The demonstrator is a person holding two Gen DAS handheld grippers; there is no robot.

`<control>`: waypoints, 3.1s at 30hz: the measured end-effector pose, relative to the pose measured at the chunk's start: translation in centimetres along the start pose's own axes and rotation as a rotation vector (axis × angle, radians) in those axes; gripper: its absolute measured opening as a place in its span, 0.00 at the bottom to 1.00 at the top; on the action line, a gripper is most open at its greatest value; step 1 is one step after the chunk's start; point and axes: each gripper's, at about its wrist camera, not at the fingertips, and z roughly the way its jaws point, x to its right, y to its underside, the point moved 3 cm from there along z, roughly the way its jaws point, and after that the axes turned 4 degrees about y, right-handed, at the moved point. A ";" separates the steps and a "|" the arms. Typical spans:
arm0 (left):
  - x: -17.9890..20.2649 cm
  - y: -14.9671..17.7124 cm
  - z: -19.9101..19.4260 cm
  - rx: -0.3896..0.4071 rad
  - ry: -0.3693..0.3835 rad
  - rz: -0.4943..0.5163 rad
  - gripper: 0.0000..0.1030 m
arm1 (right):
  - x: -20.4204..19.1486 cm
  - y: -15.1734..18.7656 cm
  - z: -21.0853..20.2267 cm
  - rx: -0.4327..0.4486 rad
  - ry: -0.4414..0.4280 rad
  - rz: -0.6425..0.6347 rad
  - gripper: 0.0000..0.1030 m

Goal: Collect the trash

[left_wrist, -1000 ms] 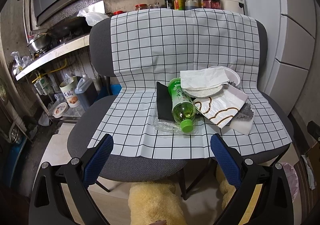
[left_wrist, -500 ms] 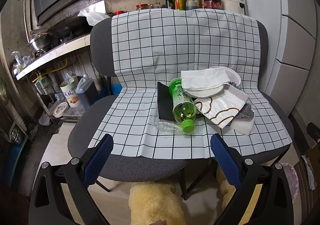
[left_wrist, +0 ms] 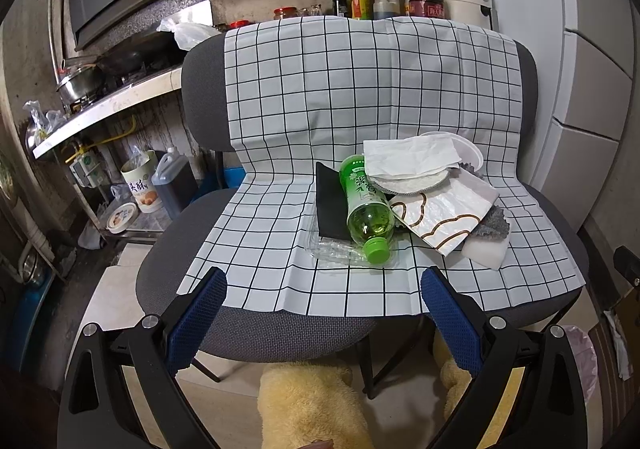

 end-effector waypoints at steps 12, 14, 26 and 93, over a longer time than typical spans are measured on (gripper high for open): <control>-0.2 0.0 0.1 0.001 -0.001 0.000 0.94 | 0.1 -0.1 0.1 -0.004 0.000 0.001 0.94; -0.3 0.1 0.1 0.001 -0.001 -0.001 0.94 | 0.0 0.0 0.1 -0.005 0.000 0.000 0.94; -0.5 0.5 0.1 -0.003 -0.003 -0.003 0.94 | 0.0 0.1 0.2 -0.008 0.003 0.001 0.94; 1.2 -5.5 15.8 -0.141 0.137 0.060 0.92 | -4.3 -13.2 14.3 0.209 -0.350 -0.033 0.02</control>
